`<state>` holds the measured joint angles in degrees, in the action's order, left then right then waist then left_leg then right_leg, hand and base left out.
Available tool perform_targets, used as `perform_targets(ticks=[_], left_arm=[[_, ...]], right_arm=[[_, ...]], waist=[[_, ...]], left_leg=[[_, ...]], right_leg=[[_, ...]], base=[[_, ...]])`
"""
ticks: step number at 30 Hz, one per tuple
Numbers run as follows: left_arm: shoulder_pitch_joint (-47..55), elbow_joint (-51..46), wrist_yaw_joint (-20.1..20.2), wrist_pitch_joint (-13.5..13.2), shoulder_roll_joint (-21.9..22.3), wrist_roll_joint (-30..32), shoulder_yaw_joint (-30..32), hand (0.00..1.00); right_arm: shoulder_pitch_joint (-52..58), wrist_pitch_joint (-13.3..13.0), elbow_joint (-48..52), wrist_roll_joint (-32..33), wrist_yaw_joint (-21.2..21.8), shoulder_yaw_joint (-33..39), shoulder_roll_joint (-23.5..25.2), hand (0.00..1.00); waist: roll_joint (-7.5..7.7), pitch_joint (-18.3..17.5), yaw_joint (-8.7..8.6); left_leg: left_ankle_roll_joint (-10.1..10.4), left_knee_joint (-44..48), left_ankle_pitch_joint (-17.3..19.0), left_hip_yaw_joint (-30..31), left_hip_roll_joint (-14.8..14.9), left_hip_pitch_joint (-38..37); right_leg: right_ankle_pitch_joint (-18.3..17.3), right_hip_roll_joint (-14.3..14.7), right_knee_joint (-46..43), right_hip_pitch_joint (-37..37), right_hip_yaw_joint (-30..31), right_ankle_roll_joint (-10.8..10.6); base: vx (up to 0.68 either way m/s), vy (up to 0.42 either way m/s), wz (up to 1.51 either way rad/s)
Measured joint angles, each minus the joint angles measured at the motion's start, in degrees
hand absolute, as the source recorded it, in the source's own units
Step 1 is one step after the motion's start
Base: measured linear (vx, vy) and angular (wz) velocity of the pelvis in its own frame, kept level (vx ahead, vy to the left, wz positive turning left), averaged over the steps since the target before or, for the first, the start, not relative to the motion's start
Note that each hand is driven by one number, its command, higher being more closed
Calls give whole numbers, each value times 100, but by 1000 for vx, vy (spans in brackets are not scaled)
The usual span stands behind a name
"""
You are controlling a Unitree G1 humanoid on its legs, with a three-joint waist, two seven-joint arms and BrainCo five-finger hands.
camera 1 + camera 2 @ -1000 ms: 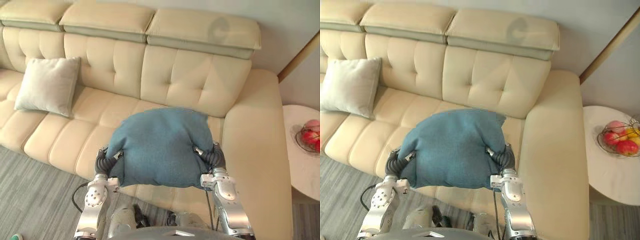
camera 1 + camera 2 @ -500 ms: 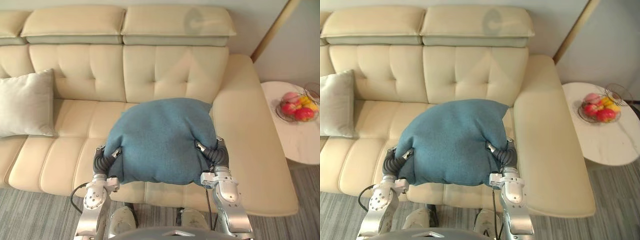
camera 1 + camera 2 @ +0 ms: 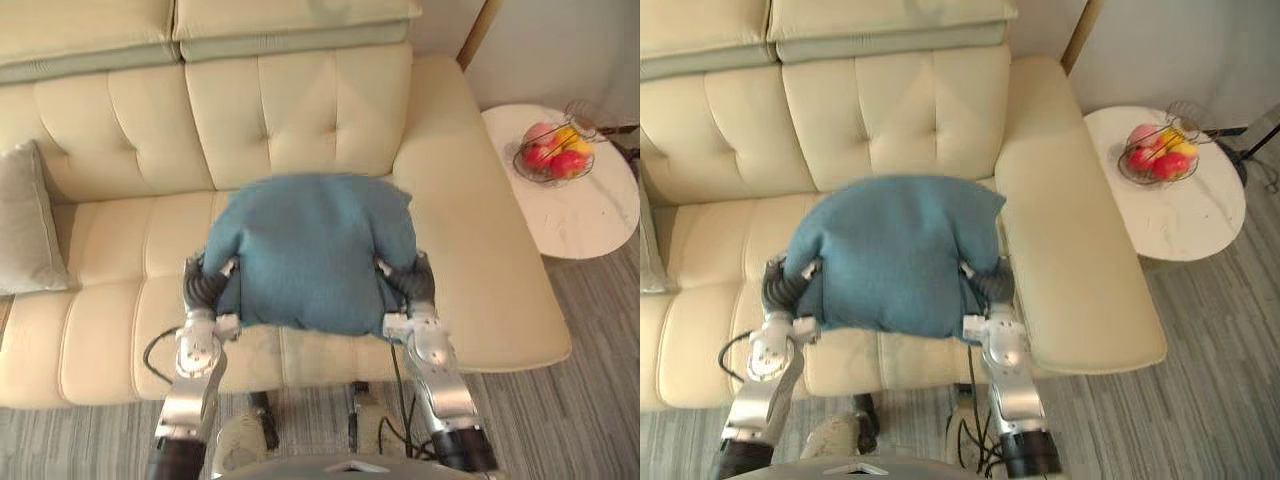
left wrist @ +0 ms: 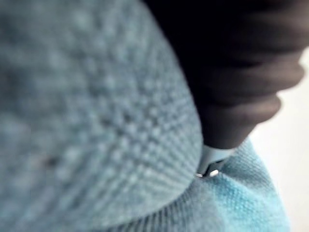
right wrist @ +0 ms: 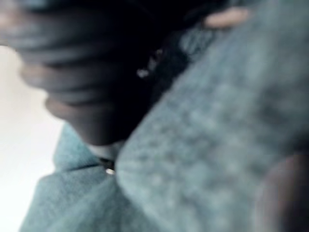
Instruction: Pick up cushions and gather them together orderly.
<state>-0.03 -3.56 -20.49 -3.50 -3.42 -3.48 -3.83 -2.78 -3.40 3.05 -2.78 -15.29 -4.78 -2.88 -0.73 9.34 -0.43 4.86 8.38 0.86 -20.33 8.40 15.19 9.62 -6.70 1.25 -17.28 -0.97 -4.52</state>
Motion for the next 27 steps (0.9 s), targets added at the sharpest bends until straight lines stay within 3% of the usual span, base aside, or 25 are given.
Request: perform_targets(ticks=[4,9,16,17,18,23,27], left_arm=[[-816,8,-475,0,-157,173,71,100],[-2545,342,-999,1,-612,258,158,100],[-5483,1668,-1290,-2,-1347,252,112,100],[-5715,1775,-1299,-4,-1377,254,90,100],[-6227,2041,-1301,-3,-1414,253,68,0],[-7118,2691,-1300,92,-1452,249,72,0],[-7207,2795,-1267,231,-1415,228,142,0]], right_arm=[[-783,0,3,-224,-440,-130,4,100],[-2246,11,4,-439,-1152,-61,9,100],[-4609,155,1,-1127,-2132,553,-115,100],[-4770,181,1,-1137,-2220,575,-177,0],[-5113,246,-14,-1189,-2324,684,-299,0],[-6127,521,-863,-1280,-2551,1173,-447,0],[-6313,681,-1278,-1011,-2519,1290,-498,0]], waist=[[-10,119,80],[-24,281,173],[-76,572,255],[-79,575,255],[-92,712,256],[-126,852,243],[-129,860,286]], left_leg=[[-30,218,-40,44,40,516],[-58,236,-280,202,55,1209],[-30,-709,-1107,502,-65,1702],[-21,-822,-1200,542,-74,1765],[-13,-1054,-1397,634,-83,1805],[-8,-1285,-1690,779,-93,2236],[26,-1285,-1792,807,-69,2550]], right_leg=[[78,-6,-103,-450,-33,1],[151,-12,-275,-1086,-215,17],[228,-18,-334,-1799,-530,87],[235,-13,-331,-1890,-568,92],[253,-8,-325,-1972,-652,104],[264,4,-362,-2417,-830,118],[251,4,-418,-2693,-910,138]], base=[[-127,-21,7],[-105,-31,19],[-43,-28,24],[-39,-36,26],[-32,-28,21],[-13,-10,16],[28,30,10]])
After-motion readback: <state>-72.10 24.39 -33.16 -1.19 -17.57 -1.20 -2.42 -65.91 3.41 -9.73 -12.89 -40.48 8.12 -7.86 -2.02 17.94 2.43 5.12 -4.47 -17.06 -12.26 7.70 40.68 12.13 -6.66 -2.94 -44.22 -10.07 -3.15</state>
